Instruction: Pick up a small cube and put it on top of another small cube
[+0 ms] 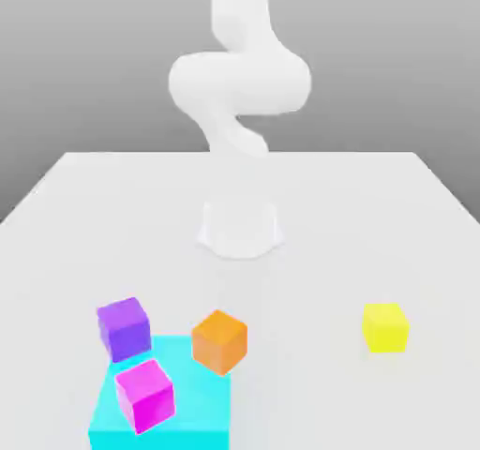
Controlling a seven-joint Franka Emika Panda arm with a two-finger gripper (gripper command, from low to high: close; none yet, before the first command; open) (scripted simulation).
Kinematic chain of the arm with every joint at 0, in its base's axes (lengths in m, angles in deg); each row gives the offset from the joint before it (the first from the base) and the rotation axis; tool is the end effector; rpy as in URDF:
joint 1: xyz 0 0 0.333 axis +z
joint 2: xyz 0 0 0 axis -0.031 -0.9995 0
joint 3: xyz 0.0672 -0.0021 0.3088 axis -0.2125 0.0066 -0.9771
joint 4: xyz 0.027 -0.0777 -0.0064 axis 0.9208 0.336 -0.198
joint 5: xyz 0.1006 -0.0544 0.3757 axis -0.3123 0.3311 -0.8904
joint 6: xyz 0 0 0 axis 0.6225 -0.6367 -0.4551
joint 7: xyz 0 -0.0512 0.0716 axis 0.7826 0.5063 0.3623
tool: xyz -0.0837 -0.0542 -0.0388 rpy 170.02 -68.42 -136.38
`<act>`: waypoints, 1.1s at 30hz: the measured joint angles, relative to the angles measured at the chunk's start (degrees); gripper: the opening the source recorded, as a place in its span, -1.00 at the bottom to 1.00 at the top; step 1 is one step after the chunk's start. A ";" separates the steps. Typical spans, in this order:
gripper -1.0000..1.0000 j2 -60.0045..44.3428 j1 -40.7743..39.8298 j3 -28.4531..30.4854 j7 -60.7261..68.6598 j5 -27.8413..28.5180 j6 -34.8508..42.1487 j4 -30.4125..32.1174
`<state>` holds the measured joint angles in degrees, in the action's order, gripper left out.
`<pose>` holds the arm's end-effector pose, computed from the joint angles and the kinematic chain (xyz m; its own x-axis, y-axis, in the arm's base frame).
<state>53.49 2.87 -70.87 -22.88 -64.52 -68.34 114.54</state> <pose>0.3781 0.0272 0.6615 0.5356 -0.7188 0.4432 -0.5278 -0.6946 -0.4888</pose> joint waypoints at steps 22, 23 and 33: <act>0.00 -47.00 13.93 -17.81 -35.53 9.07 -30.41 24.83; 0.00 -49.14 15.36 -15.81 -37.61 11.75 -31.98 24.52; -1.00 -57.85 24.11 -5.18 -44.06 20.12 -38.99 22.75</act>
<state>-4.35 26.97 -76.05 -66.93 -44.41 -107.33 137.29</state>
